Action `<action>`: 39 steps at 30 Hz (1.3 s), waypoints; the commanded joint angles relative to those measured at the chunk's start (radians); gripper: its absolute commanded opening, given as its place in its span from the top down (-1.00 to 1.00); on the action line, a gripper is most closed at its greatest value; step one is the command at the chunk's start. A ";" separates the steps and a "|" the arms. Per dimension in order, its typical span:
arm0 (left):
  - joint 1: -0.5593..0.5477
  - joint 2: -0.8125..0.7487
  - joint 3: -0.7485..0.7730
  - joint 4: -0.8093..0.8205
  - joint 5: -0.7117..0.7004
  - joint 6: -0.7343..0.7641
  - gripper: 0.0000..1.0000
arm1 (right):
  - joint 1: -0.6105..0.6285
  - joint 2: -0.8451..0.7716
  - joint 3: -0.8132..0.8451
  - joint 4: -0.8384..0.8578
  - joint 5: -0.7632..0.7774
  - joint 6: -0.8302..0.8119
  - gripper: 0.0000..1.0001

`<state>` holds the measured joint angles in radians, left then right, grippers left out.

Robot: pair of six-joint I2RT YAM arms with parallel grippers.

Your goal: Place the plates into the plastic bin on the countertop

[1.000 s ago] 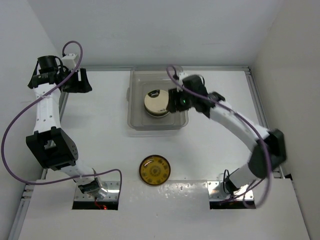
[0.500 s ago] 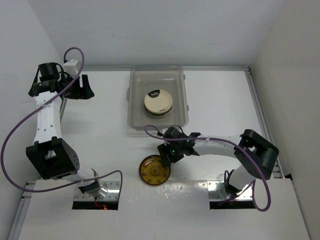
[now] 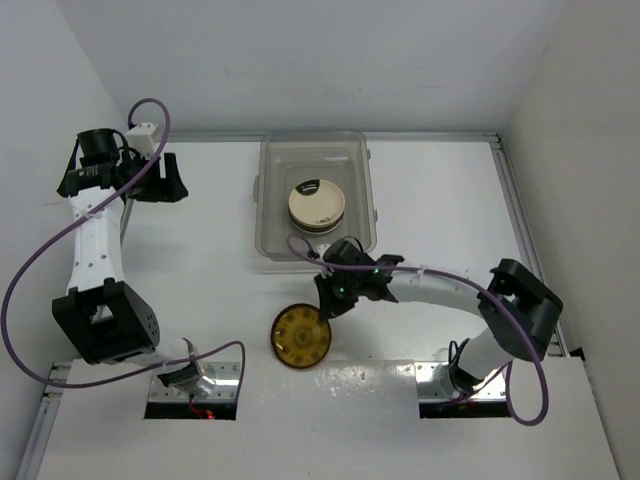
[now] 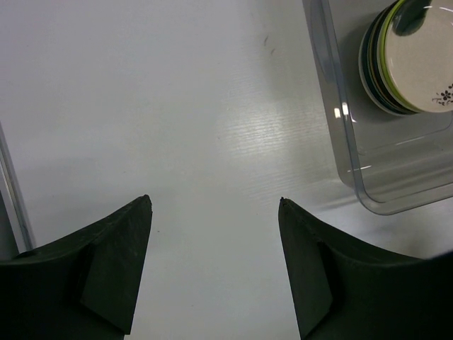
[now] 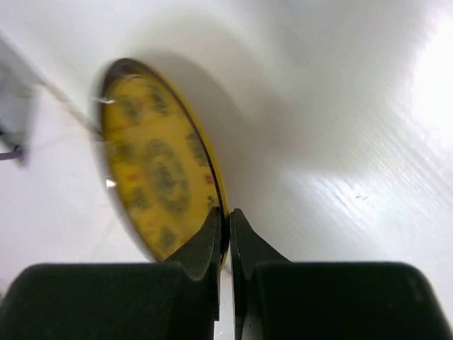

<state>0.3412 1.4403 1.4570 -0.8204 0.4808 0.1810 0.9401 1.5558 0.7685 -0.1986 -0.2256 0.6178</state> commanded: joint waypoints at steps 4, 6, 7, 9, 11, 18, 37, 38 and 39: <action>0.009 0.003 0.043 0.021 -0.037 0.018 -0.48 | -0.125 -0.100 0.389 -0.074 -0.080 -0.050 1.00; 0.018 0.003 0.043 0.021 -0.038 0.018 -0.48 | -0.236 -0.051 0.467 -0.078 -0.080 -0.046 1.00; 0.018 0.014 0.052 0.021 -0.038 0.018 -0.48 | -0.260 -0.015 0.513 -0.081 -0.074 -0.047 1.00; 0.018 0.026 0.063 0.021 -0.050 0.018 -0.48 | -0.368 0.050 0.582 -0.075 -0.048 -0.033 1.00; 0.018 0.037 0.088 0.021 -0.059 0.018 -0.48 | -0.452 0.128 0.670 -0.070 -0.034 -0.026 1.00; 0.027 0.089 0.135 0.021 -0.102 0.018 -0.48 | -0.577 0.429 0.917 -0.154 -0.046 -0.007 1.00; 0.036 0.143 0.175 0.021 -0.093 0.018 -0.48 | -0.601 0.337 1.091 -0.367 0.026 -0.173 -1.00; 0.036 0.134 0.175 0.021 -0.093 0.018 -0.48 | -0.636 0.254 1.088 -0.380 0.034 -0.171 -1.00; 0.036 0.123 0.175 0.021 -0.093 0.018 -0.48 | -0.680 0.224 1.074 -0.398 0.046 -0.161 -1.00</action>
<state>0.3653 1.6161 1.5944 -0.8204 0.3809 0.1982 0.3538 1.9686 1.7958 -0.5522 -0.2276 0.4870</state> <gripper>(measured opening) 0.740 0.996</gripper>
